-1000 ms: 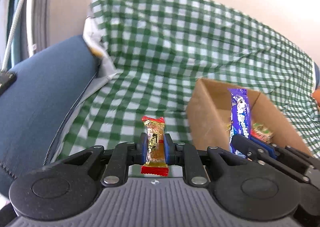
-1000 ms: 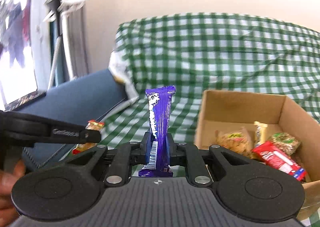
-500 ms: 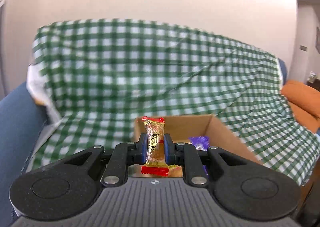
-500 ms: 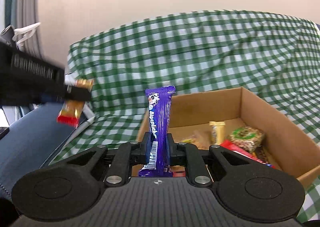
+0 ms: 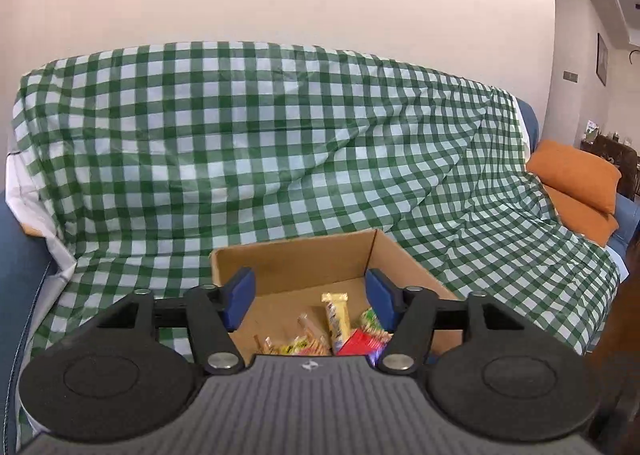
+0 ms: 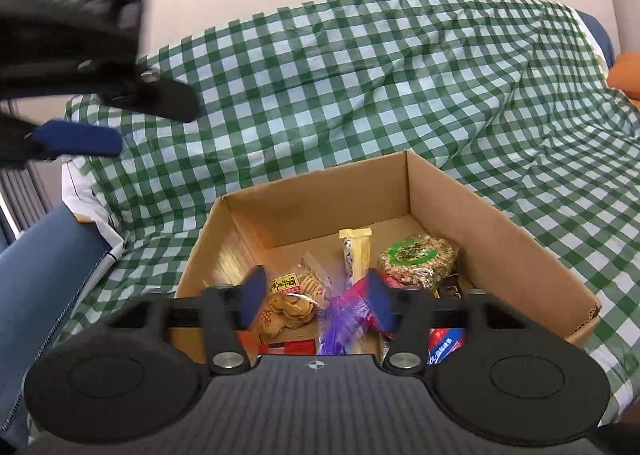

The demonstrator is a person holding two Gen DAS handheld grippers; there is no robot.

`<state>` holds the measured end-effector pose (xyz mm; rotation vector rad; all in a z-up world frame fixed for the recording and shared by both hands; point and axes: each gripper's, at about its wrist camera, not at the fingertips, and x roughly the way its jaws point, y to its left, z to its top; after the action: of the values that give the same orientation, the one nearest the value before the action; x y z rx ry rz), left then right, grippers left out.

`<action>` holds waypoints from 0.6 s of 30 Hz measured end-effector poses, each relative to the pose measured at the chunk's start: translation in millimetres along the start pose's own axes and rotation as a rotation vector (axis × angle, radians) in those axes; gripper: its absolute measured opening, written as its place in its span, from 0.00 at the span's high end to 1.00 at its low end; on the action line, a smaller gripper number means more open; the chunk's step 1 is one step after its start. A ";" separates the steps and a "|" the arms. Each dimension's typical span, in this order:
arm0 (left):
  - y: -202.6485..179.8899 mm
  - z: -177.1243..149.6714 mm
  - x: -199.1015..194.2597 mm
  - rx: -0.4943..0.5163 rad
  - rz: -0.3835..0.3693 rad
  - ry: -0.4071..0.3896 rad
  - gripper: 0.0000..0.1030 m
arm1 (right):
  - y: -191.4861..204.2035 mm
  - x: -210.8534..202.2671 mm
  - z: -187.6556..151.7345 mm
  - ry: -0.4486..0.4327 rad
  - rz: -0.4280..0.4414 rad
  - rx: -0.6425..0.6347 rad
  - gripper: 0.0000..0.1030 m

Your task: Organize snacks

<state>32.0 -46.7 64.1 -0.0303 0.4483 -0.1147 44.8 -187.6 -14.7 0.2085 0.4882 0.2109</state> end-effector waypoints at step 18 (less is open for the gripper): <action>38.8 -67.3 -18.0 -0.113 0.092 0.138 0.00 | -26.9 -53.1 50.3 0.015 -0.125 -0.083 0.01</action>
<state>-9.4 -6.3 9.1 -0.1130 0.5932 -0.0013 27.3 -234.0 45.5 0.0953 0.5045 0.1103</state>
